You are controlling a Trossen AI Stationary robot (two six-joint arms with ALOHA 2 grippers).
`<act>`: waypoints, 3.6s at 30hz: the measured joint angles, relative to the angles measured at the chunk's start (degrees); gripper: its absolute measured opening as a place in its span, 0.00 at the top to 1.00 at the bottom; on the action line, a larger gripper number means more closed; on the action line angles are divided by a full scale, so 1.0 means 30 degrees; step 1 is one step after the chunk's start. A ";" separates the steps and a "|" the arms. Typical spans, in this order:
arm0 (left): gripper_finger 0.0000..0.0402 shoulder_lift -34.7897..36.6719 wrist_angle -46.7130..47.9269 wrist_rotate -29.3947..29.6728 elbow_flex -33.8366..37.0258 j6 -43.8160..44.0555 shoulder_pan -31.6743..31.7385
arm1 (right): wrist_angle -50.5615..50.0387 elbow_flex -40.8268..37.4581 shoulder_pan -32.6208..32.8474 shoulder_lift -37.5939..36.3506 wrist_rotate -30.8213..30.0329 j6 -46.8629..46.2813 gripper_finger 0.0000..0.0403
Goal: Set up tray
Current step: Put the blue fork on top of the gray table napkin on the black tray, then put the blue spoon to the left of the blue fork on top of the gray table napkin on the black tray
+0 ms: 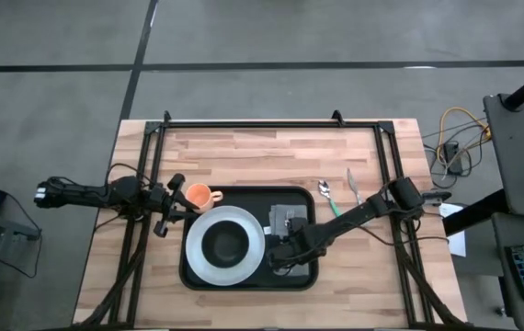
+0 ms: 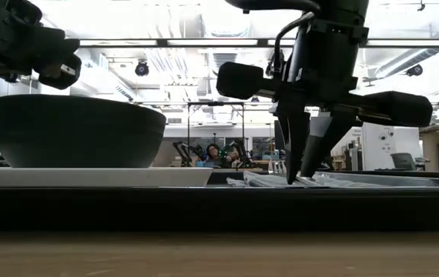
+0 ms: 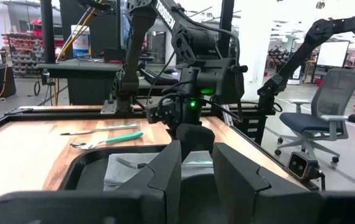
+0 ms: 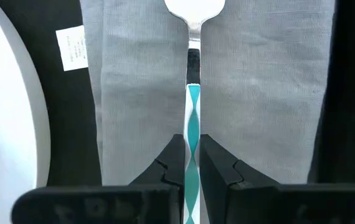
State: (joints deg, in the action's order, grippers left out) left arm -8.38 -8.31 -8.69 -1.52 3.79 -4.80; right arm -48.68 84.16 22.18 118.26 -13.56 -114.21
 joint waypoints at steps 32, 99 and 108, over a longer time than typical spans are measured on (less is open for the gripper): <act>0.81 0.0007 -0.0012 0.0004 0.0000 -0.0007 0.0002 | -0.0150 -0.0182 -0.0448 -0.0007 0.0247 0.0628 0.89; 0.81 -0.0124 0.0003 0.0007 0.0000 -0.0007 -0.0001 | -0.8855 -0.2310 -0.4343 -0.6225 -0.0532 1.1065 0.52; 0.81 -0.0197 -0.0011 0.0003 0.0000 -0.0004 0.0007 | -0.3783 -0.7776 -0.4878 -1.0016 -0.0301 1.1910 0.48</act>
State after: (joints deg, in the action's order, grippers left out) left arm -8.97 -8.35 -8.68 -1.52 3.78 -4.78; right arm -60.02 60.83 7.55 88.21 -14.46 -78.48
